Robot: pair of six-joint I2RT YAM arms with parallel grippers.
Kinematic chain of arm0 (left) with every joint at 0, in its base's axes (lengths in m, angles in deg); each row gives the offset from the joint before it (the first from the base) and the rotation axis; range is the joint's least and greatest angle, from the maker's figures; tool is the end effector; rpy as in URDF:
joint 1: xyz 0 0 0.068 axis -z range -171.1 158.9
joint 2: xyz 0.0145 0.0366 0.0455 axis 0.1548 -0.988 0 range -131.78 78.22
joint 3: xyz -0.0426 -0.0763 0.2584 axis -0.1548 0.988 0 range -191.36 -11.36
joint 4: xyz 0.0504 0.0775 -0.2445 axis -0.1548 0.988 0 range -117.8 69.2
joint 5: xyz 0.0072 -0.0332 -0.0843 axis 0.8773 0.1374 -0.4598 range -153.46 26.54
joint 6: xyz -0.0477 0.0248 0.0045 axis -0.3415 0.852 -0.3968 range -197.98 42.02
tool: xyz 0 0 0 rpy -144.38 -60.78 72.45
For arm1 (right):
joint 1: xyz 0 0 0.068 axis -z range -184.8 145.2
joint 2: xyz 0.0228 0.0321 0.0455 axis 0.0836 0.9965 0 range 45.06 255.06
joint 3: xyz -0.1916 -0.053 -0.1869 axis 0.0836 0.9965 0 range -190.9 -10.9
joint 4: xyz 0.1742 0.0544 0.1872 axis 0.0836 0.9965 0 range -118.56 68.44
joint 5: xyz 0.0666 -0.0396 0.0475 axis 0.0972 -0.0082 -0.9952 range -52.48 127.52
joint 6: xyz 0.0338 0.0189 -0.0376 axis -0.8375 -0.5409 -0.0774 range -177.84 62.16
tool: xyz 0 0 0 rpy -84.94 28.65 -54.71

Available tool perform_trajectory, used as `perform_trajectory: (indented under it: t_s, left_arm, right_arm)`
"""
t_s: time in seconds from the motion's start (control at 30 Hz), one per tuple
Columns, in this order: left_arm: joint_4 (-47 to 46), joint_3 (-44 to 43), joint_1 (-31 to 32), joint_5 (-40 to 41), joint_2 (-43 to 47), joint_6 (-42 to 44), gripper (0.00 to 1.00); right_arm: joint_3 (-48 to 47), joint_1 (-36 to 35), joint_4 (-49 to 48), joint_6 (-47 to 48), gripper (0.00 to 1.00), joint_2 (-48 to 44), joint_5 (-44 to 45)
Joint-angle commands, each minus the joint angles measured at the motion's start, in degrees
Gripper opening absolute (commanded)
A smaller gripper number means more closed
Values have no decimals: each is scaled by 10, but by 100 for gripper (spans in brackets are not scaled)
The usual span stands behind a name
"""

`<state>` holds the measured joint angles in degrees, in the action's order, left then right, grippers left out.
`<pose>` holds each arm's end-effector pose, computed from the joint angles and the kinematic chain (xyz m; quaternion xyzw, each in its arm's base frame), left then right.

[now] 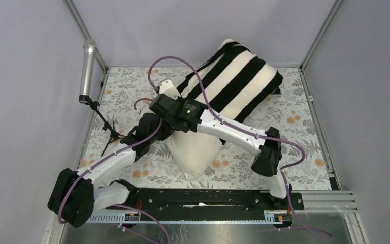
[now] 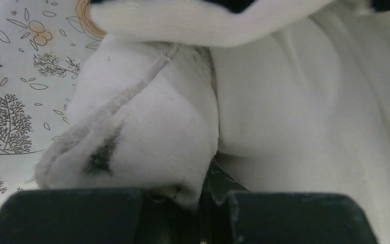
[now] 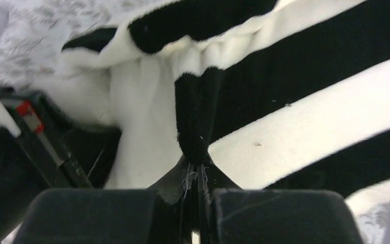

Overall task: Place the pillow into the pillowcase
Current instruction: Stuff the pillow into the pillowcase.

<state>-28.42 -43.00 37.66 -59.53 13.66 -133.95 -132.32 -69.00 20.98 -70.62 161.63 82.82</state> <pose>0.2093 -0.1121 0.2106 -0.2220 0.8469 -0.3027 0.3765 0.2176 0.3919 0.3605 -0.2359 0.8317 -0.0569 0.4995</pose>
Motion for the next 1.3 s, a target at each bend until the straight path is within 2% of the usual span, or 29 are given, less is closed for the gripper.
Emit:
perform_trajectory:
  t_s: [0.0, 0.07, 0.13, 0.23, 0.3, 0.37, 0.5, 0.57, 0.63, 0.67, 0.73, 0.83, 0.93, 1.03, 1.1, 1.23, 1.27]
  left_arm:
    - [-59, -82, 9, 3, 76, -9, 0]
    - [-46, -87, 9, 31, 115, -9, 0]
    - [-33, -87, 9, 57, 131, -17, 0]
    - [-44, -73, 10, 73, 115, -31, 0]
    - [-56, -67, 12, 65, 74, -36, 0]
    - [-70, -65, 21, 52, 13, -35, 0]
    - [-101, -74, 50, 44, -87, -25, 0]
    - [-95, -85, 52, 36, -108, -26, 0]
    - [-86, -94, 53, 36, -90, -22, 0]
    - [-73, -103, 53, 41, -71, -18, 0]
    - [-29, -133, 53, 56, -16, -8, 0]
    - [24, -183, 53, 91, 53, 5, 0]
    - [29, -211, 47, 126, 65, 12, 0]
    - [20, -223, 41, 99, -5, 18, 0]
    - [17, -222, 50, 76, -50, 13, 0]
    - [-1, -181, 61, 71, -61, 17, 0]
    - [11, -185, 61, 72, -54, 31, 5]
  right_arm:
    - [64, 11, -37, -113, 0, -66, -161]
    - [158, 58, -97, -118, 0, -113, -208]
    - [209, 93, -126, -126, 0, -135, -249]
    - [214, 98, -129, -128, 0, -138, -292]
    - [198, 92, -135, -129, 0, -150, -307]
    - [152, 79, -116, -124, 0, -155, -305]
    - [-19, 30, -51, -102, 0, -127, -272]
    - [-93, 16, -19, -99, 0, -99, -269]
    - [-118, 16, 2, -97, 0, -74, -264]
    - [-106, 20, 5, -97, 0, -67, -257]
    - [-47, 46, -7, -116, 0, -65, -300]
    - [121, 68, -108, -140, 0, -104, -328]
    - [205, 73, -147, -166, 0, -128, -347]
    - [212, 74, -153, -168, 0, -148, -338]
    - [186, 82, -143, -156, 0, -152, -329]
    - [119, 122, -127, -134, 0, -128, -345]
    - [98, 131, -120, -126, 0, -112, -348]
